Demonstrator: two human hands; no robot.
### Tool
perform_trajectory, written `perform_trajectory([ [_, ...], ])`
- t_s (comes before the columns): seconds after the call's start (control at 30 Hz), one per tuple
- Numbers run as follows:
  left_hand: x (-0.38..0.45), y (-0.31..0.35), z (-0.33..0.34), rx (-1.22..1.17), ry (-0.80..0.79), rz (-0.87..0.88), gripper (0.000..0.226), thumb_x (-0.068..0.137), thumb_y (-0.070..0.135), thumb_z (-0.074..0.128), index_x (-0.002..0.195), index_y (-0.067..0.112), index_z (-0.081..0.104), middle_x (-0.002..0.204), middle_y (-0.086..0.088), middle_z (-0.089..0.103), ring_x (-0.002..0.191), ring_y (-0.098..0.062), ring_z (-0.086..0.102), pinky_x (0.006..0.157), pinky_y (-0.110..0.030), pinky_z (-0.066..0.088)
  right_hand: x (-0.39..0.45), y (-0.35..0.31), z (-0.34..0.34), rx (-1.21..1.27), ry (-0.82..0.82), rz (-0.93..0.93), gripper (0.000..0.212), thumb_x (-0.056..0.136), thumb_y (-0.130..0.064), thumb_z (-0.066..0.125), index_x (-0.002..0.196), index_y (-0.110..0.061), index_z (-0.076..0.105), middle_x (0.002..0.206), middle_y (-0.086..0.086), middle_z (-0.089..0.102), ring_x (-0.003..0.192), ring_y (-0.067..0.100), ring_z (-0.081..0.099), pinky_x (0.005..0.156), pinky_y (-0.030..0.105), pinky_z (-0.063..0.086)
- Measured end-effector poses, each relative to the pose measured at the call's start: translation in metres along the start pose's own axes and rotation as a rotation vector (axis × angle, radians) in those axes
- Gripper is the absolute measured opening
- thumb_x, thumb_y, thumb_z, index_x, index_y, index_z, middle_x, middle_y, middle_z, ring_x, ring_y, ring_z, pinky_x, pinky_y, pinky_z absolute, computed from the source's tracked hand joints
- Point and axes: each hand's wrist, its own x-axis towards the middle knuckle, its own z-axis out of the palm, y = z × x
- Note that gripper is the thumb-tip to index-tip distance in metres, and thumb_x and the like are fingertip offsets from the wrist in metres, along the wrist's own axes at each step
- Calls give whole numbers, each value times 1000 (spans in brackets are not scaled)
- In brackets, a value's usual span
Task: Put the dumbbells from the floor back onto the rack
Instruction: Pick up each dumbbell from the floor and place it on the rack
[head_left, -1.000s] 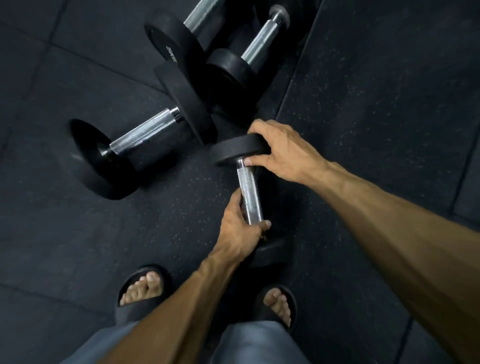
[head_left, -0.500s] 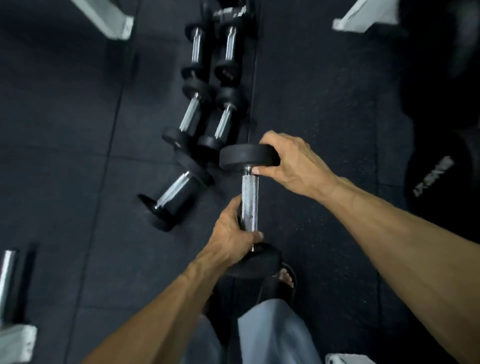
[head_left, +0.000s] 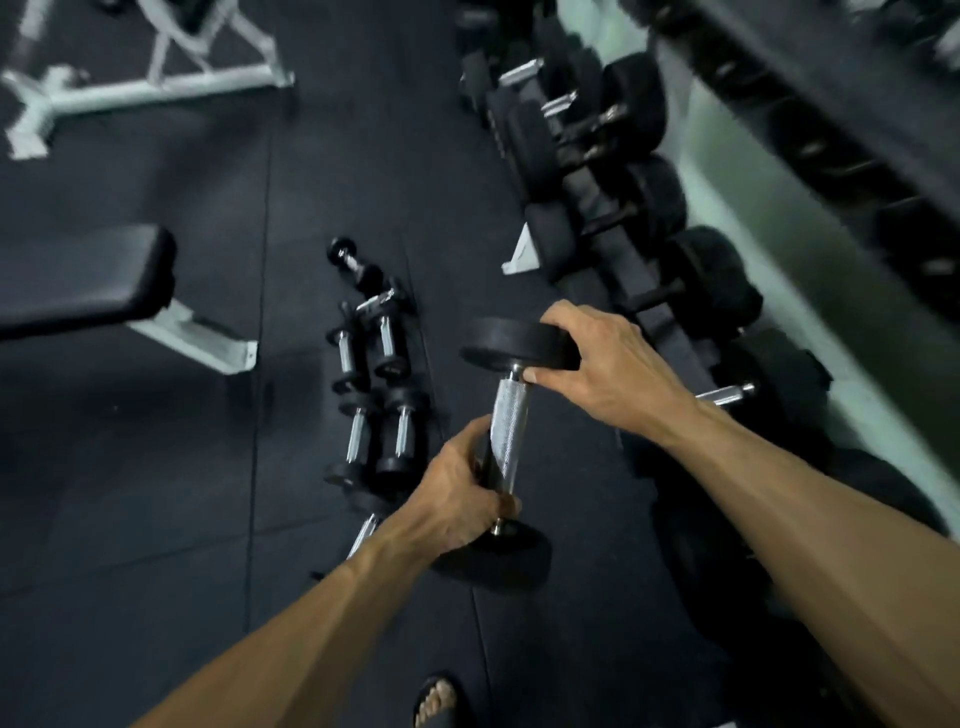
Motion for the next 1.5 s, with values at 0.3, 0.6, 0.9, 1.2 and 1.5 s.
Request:
perform_trajectory([
  [0.3, -19, 129, 132, 175, -184, 78, 75, 58, 7, 80, 122, 34, 53, 83, -1, 66, 75, -19, 66, 69, -37, 59, -101, 54, -171, -280, 111, 135, 48, 83, -54, 66, 115, -21, 54, 102, 1, 68, 96, 30, 63, 77, 36, 41],
  [0.6, -20, 243, 288, 365, -399, 278, 68, 60, 4, 82, 120, 21, 57, 84, 1, 63, 75, -14, 61, 74, -37, 57, -231, 127, -320, -393, 259, 357, 47, 84, -55, 63, 111, -18, 53, 100, 4, 70, 92, 31, 65, 80, 41, 49],
  [0.9, -33, 279, 449, 410, -633, 339, 71, 66, 1, 82, 128, 17, 52, 84, -2, 65, 71, -13, 64, 66, -30, 57, -363, 191, -399, -474, 295, 604, 44, 85, -53, 62, 112, -19, 53, 103, 3, 68, 93, 29, 63, 78, 40, 47],
  [1.2, -42, 250, 549, 477, -736, 246, 71, 71, 6, 81, 134, 15, 48, 109, -5, 65, 93, -17, 64, 72, -23, 56, -438, 256, -388, -454, 198, 767, 39, 86, -51, 63, 107, -21, 50, 92, -1, 66, 85, 26, 64, 77, 44, 52],
  [1.5, -29, 252, 554, 522, -782, 266, 72, 72, 6, 81, 134, 24, 50, 103, 7, 65, 94, -8, 62, 75, -10, 51, -451, 278, -384, -366, 238, 785, 38, 85, -47, 64, 106, -19, 50, 86, -1, 64, 79, 26, 62, 77, 43, 52],
])
